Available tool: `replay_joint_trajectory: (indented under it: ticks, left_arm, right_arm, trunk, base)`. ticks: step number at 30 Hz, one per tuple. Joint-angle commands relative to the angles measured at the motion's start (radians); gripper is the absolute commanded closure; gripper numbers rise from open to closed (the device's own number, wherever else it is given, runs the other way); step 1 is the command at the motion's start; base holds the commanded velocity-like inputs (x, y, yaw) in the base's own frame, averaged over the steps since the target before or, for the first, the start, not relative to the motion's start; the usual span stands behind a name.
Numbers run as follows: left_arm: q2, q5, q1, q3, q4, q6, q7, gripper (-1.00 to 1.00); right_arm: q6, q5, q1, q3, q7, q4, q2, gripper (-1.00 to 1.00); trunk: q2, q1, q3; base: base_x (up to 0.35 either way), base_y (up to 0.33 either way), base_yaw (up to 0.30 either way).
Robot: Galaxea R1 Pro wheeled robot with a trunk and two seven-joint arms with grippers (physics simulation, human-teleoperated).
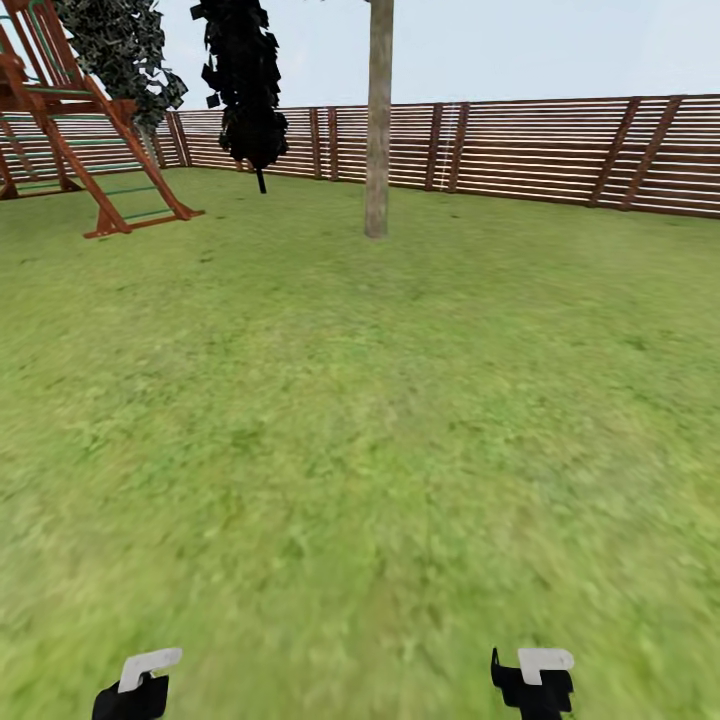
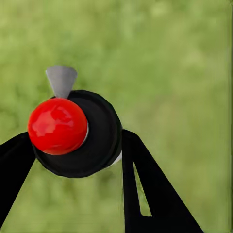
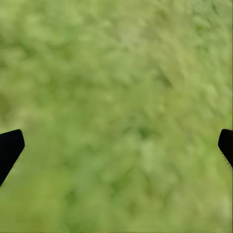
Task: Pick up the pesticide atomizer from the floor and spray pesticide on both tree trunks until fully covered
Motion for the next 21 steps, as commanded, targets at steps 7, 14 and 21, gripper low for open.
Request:
replay_joint_trajectory:
  ticks: [7, 14, 21]
  left_arm:
    - [0.000, 0.000, -0.001, 0.000, 0.000, 0.000, 0.000, 1.00]
    - [0.000, 0.000, 0.000, 0.000, 0.000, 0.000, 0.000, 1.00]
    - [0.000, 0.000, -0.001, 0.000, -0.001, 0.000, 0.000, 1.00]
  right_arm:
    - [0.000, 0.000, 0.000, 0.000, 0.000, 0.000, 0.000, -1.00]
    - [0.000, 0.000, 0.000, 0.000, 0.000, 0.000, 0.000, -1.00]
    - [0.000, 0.000, 0.000, 0.000, 0.001, 0.000, 0.000, -1.00]
  trunk:
    - [0.000, 0.000, 0.000]
    - [0.000, 0.000, 0.000]
    - [0.000, 0.000, 0.000]
  base:
    - [0.339, 0.000, 0.000]
    - [0.339, 0.000, 0.000]
    - [0.339, 0.000, 0.000]
